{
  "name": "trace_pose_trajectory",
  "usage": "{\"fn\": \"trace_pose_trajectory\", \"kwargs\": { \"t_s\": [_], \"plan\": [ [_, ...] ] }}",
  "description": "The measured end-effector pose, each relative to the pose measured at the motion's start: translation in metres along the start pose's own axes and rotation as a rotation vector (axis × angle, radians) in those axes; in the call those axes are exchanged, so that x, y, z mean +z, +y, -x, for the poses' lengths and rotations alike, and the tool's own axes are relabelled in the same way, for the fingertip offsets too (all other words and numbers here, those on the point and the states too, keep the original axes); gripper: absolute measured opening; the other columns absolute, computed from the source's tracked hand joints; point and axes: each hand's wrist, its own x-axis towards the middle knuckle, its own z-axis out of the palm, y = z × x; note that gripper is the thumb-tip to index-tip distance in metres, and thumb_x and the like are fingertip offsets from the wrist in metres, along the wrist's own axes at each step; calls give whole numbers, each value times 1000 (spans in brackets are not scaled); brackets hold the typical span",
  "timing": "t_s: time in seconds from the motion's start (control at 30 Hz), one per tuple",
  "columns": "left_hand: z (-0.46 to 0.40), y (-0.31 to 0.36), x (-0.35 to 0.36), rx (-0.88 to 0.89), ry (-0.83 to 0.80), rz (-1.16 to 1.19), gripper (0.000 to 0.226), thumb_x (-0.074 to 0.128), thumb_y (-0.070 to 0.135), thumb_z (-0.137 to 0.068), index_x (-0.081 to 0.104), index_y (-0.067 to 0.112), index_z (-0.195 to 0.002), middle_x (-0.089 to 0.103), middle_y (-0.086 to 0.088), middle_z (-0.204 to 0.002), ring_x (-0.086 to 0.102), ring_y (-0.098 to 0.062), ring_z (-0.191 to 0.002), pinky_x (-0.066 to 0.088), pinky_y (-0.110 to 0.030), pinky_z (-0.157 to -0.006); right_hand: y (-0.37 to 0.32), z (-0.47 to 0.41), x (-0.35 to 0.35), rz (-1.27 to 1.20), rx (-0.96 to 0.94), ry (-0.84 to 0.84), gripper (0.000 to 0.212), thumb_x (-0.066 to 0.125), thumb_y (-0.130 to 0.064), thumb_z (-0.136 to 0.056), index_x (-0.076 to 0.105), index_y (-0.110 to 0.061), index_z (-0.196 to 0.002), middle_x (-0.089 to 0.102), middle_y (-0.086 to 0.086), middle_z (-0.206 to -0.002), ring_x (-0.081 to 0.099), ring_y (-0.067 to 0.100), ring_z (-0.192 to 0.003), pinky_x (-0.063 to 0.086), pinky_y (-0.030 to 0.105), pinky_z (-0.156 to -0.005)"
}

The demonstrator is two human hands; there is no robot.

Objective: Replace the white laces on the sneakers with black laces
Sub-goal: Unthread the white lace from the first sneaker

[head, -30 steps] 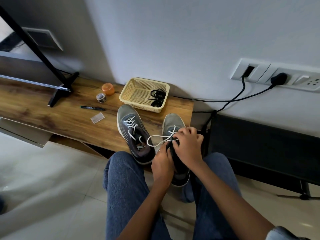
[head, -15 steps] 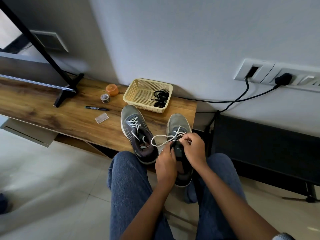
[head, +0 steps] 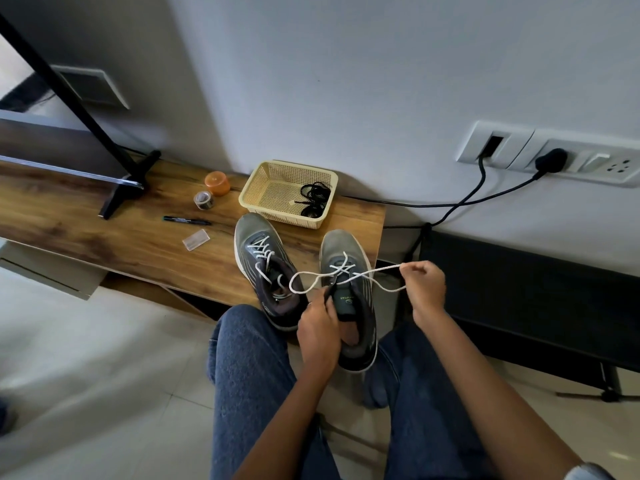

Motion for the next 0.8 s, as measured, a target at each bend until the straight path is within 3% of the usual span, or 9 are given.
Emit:
{"fn": "trace_pose_trajectory", "kwargs": {
  "t_s": [0.07,0.13,0.27,0.43,0.57,0.67,0.8],
  "plan": [
    [-1,0,0,-6,-4,-9,33,42,25,-101,54,21,-132,67,-12,-112,61,-31,-105,44,-36,-80,3,4,3,255,-130,-8,20,60,-20,-89,61,-17,-108,54,6,-122,51,27,-113,42,45,-93],
    [-1,-1,0,-5,-11,-11,33,42,25,-101,55,21,-131,67,-13,-112,60,-32,-105,45,-37,-81,-1,15,7,431,-307,-22,31,59,-23,-89,57,-21,-120,48,3,-128,42,26,-121,34,48,-97],
    [-1,0,-1,18,-22,-43,34,42,24,-101,54,21,-132,67,-13,-111,61,-32,-103,45,-38,-79,-4,36,27,670,-643,-211,23,54,-28,-91,63,-25,-112,51,-4,-119,39,19,-119,29,37,-91],
    [-1,0,-2,34,-21,-58,34,41,24,-101,54,21,-132,67,-11,-112,62,-30,-103,44,-36,-76,1,45,46,932,-710,-314,29,49,-31,-96,59,-22,-122,47,-2,-127,41,21,-119,33,39,-93],
    [-1,0,-1,46,-18,-75,35,41,24,-101,53,22,-133,67,-10,-114,62,-28,-104,45,-35,-78,4,43,51,923,-689,-300,23,48,-23,-96,60,-19,-116,48,2,-123,46,23,-114,40,39,-90],
    [-1,-2,1,48,-13,-66,35,41,24,-101,54,21,-133,68,-10,-113,62,-28,-103,45,-35,-77,6,41,53,891,-667,-306,14,47,-14,-94,58,-15,-103,48,4,-115,50,24,-104,44,38,-79],
    [-1,0,1,25,18,-32,33,43,24,-101,55,21,-131,68,-11,-112,62,-29,-104,44,-35,-77,6,39,53,483,-538,-257,15,43,-1,-92,46,-13,-84,51,5,-95,51,20,-81,39,33,-67]
  ]
}}
